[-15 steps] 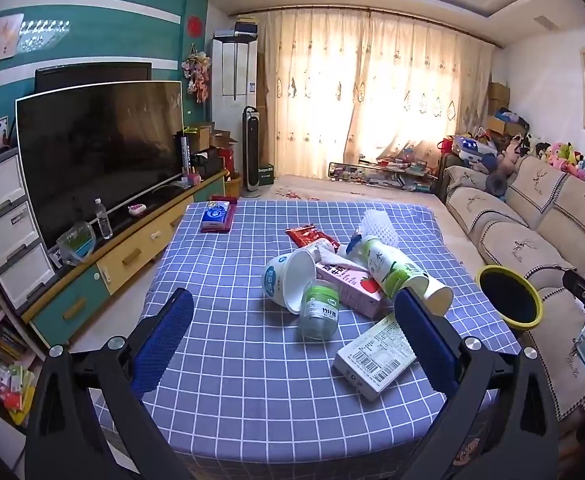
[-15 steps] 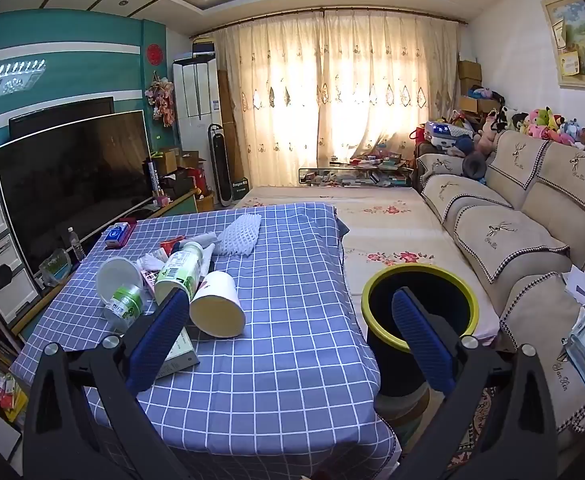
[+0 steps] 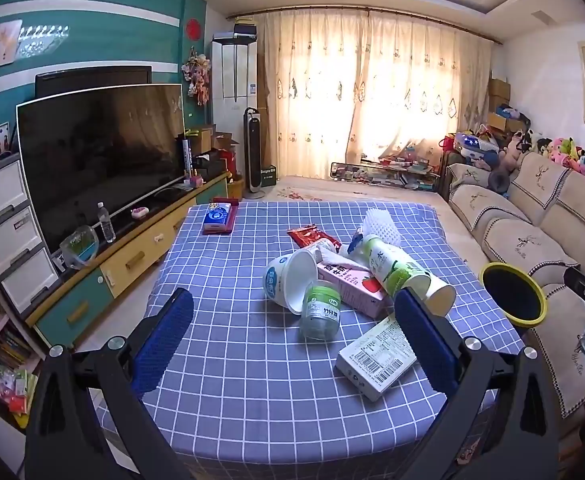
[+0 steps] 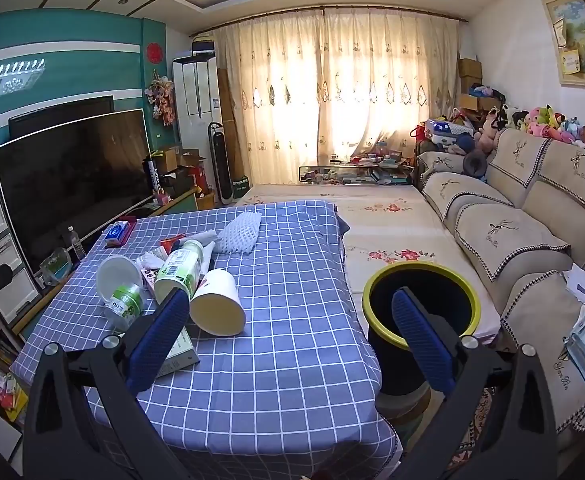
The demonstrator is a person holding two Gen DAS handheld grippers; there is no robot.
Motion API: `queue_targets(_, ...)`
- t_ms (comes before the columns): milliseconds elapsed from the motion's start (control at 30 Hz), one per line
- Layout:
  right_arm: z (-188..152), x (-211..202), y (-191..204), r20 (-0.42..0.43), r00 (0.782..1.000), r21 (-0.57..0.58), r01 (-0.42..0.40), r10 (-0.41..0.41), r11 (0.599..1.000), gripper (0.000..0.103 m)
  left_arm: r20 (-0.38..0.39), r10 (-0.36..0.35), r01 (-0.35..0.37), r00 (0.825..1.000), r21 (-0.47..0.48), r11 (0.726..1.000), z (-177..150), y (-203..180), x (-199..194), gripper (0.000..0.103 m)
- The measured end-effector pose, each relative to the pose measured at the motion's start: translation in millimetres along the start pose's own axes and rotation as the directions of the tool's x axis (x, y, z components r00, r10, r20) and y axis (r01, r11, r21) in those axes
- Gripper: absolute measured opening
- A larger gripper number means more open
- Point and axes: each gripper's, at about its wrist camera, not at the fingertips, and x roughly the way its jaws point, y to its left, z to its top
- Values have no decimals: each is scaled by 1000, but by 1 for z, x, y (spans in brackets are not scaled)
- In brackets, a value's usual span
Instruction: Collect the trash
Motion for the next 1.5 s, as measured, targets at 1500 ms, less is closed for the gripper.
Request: queue_targets(1500, -5, 11, 1, -39, 999, -2, -5, 5, 1000, 97, -49, -31, 29, 998, -32, 999, -12, 0, 15, 99)
